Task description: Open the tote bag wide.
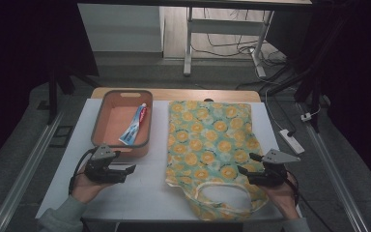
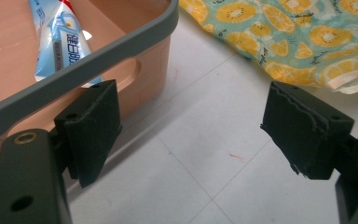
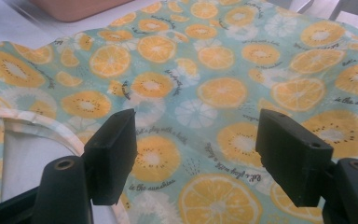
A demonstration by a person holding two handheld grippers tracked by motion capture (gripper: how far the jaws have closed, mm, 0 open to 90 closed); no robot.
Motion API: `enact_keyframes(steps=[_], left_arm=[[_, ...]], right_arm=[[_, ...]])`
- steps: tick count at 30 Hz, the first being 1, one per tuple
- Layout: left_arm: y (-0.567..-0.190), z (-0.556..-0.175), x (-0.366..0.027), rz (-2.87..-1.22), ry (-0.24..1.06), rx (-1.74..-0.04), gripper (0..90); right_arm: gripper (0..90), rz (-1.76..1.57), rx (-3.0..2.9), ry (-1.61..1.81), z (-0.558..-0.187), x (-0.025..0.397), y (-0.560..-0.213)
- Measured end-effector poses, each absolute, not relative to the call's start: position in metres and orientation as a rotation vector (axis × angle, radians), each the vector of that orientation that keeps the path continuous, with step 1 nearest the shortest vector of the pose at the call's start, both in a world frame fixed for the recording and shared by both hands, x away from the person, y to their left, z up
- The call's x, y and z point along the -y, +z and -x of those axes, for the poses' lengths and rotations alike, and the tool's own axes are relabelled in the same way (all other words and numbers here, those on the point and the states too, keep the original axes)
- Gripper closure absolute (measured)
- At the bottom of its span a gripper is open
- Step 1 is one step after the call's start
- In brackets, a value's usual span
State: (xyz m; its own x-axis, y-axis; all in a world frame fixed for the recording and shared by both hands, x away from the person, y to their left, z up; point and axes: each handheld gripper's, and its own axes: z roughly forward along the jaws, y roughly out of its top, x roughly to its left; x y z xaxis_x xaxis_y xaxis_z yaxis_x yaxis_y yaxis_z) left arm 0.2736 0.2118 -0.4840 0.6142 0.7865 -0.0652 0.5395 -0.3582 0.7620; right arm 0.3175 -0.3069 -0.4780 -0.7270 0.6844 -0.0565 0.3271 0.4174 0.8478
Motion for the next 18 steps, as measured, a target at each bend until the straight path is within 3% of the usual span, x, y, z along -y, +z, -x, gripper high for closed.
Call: enact_keyframes(steps=[18], left_arm=[[-0.4816, -0.2708, -0.2109, -2.057, 0.424, -1.023, 20.2]], right_arm=[[31.3, -0.872, -2.272, 1.229, -0.318, 0.3076, -0.4751]])
